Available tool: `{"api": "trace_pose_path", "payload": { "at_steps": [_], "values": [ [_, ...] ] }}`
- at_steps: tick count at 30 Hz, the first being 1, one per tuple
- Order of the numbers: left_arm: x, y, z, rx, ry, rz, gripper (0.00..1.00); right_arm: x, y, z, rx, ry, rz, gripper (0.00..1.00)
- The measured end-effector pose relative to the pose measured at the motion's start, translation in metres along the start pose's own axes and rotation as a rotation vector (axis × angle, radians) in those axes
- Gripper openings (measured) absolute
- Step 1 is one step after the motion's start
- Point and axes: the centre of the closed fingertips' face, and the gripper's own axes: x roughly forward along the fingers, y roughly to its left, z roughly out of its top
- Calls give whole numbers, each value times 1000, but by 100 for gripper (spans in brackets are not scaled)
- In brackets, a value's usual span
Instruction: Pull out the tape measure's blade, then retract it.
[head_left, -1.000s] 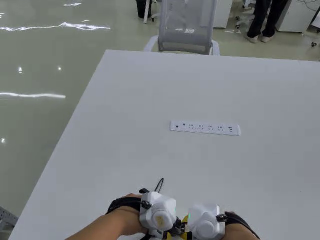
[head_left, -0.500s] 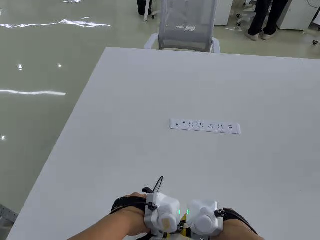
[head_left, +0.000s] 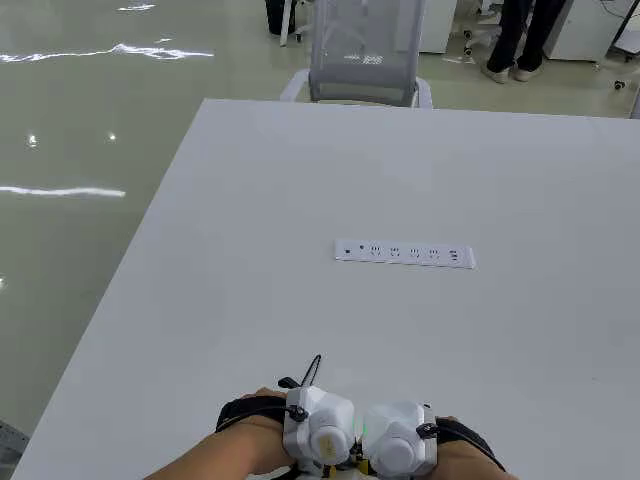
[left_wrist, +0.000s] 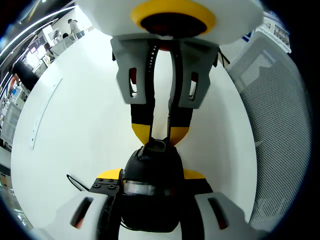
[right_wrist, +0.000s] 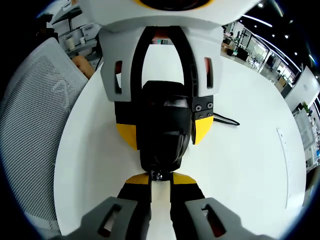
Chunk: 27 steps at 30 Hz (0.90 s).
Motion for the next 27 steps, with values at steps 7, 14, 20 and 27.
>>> {"api": "trace_pose_path", "payload": {
  "at_steps": [7, 14, 20, 27],
  "values": [
    [0, 1, -1, -8, 4, -2, 39, -1, 0, -4, 16, 7, 4, 11],
    [0, 1, -1, -12, 9, -8, 39, -5, -1, -11, 5, 14, 18, 11],
    [0, 0, -1, -13, 9, -11, 39, -10, -1, -15, 13, 11, 29, 11],
    [0, 0, -1, -15, 11, -12, 39, -13, -1, -21, 6, 22, 36, 11]
  ]
}}
